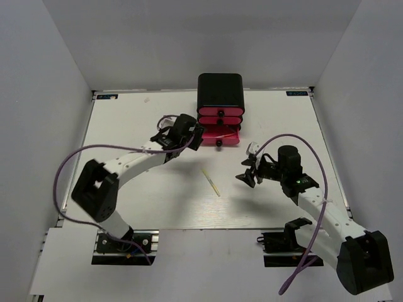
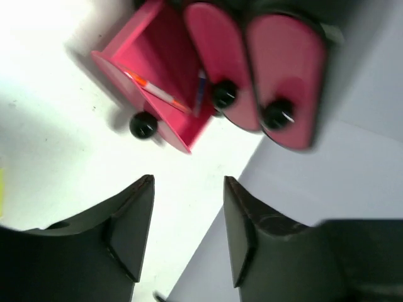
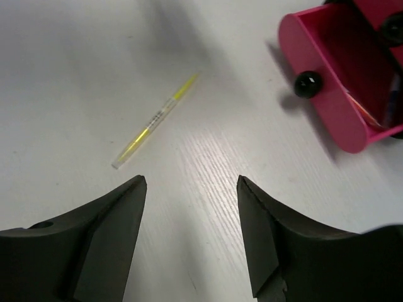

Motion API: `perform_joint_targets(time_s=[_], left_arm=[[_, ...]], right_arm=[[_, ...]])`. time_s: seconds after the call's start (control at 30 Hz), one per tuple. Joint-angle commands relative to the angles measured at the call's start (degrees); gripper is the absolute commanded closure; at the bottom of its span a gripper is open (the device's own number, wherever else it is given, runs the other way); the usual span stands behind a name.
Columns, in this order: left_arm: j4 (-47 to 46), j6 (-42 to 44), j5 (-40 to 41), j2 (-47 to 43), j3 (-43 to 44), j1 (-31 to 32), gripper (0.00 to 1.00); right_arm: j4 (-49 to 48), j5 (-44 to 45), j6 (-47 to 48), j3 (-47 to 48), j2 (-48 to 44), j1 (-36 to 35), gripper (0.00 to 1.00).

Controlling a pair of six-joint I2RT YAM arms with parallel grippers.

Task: Sort the stationery into containers
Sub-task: Place the stationery into the container, then grab a piece of stationery with the right arm

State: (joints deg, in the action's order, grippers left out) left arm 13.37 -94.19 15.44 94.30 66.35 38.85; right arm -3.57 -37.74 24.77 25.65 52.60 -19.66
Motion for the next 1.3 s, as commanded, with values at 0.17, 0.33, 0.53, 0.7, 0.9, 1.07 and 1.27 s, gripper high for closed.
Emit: perform_joint_targets(time_s=[0.17, 0.33, 0.53, 0.7, 0.9, 1.07, 1.27], left_arm=[[0.00, 15.62, 2.76, -25.26, -19.82, -0.26, 0.17], [-6.60, 16.32, 0.64, -46.80, -43.03, -0.88, 0.00], [14.00, 16.93, 10.11, -70.36, -45.17, -0.88, 0.00], [19.85, 19.92, 11.02, -72.60, -42.36, -0.88, 0.00], [16.61, 23.70, 8.46, -65.40, -40.68, -0.35, 0.00], [13.45, 26.77, 7.85, -59.86, -38.93, -0.35, 0.00], [12.30, 26.78, 7.32, -59.15, -38.92, -0.35, 0.00]], right_arm=[[3.39, -3.34, -1.46, 10.12, 15.40, -6.43, 0.39], [5.23, 4.59, -10.52, 15.74, 24.28, -14.24, 0.44], [10.07, 18.37, -18.62, 24.62, 35.27, -21.89, 0.44], [10.60, 26.21, -19.50, 29.71, 40.29, -26.21, 0.42], [10.96, 33.60, -18.63, 30.34, 43.55, -27.45, 0.42], [10.26, 37.47, -16.26, 29.46, 45.49, -28.76, 0.44], [8.67, 40.64, -13.97, 26.12, 44.26, -30.61, 0.55]])
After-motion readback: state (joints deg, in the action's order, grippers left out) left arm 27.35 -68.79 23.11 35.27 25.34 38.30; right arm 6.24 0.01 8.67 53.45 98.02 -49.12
